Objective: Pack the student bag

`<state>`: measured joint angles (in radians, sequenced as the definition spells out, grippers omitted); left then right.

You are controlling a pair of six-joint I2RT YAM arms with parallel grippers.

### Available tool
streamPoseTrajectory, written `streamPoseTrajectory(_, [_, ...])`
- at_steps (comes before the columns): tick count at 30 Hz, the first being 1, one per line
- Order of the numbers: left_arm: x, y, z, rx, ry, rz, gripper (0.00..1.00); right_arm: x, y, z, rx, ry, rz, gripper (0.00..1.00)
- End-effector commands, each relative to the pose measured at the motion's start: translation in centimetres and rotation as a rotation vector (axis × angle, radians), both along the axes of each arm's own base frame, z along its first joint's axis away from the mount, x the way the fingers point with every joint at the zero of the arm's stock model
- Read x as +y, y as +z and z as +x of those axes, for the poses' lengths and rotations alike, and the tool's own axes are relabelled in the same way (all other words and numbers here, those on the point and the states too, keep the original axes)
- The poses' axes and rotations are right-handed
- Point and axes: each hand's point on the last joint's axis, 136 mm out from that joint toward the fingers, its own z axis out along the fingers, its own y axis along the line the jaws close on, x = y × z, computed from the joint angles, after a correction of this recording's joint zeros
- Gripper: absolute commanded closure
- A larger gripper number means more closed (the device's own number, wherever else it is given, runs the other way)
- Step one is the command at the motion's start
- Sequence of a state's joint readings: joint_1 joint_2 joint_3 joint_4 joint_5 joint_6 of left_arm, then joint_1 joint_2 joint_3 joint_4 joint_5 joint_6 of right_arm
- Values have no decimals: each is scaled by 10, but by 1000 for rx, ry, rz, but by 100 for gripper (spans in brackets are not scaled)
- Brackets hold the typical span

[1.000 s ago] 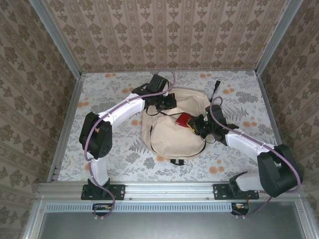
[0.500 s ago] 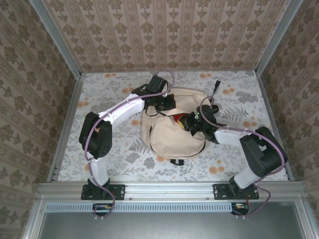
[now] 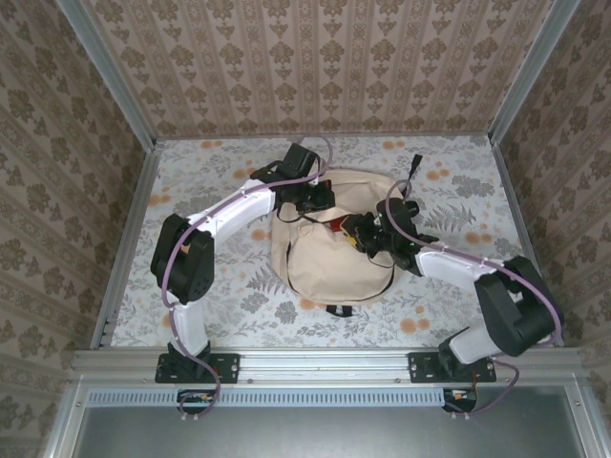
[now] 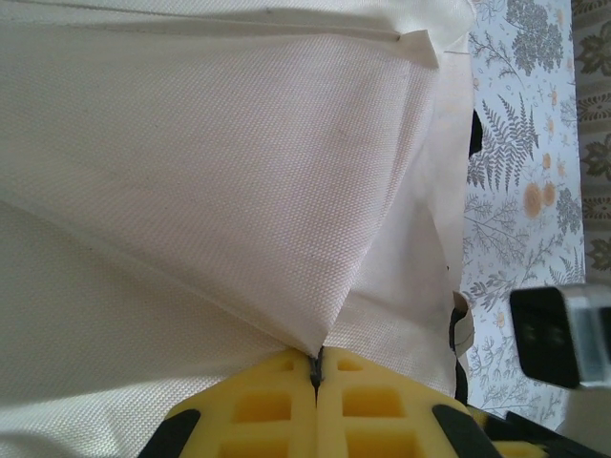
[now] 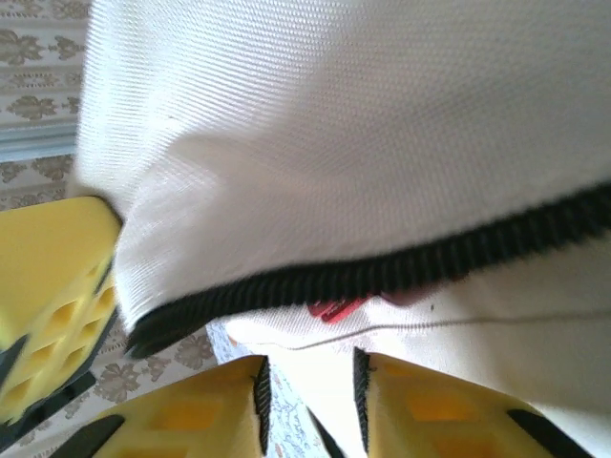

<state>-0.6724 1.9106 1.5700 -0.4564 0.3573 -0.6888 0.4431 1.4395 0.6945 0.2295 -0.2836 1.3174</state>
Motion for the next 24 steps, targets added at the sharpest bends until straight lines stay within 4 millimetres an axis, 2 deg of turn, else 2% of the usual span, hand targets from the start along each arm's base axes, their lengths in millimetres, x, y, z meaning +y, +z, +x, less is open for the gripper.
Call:
streamPoseTrajectory(1, [0, 9, -1, 3, -6, -34, 100, -19, -15, -10, 41, -14, -113, 74])
streamPoseTrajectory(6, [0, 9, -1, 6, -5, -35, 100, -15, -15, 3, 42, -10, -127, 86])
streamPoseTrajectory(15, [-2, 9, -2, 17, -7, -45, 100, -10, -24, 32, 38, -39, -162, 89])
streamPoseTrajectory(24, [-3, 9, -4, 27, -11, -51, 100, 6, -32, 55, 14, -21, -139, 90])
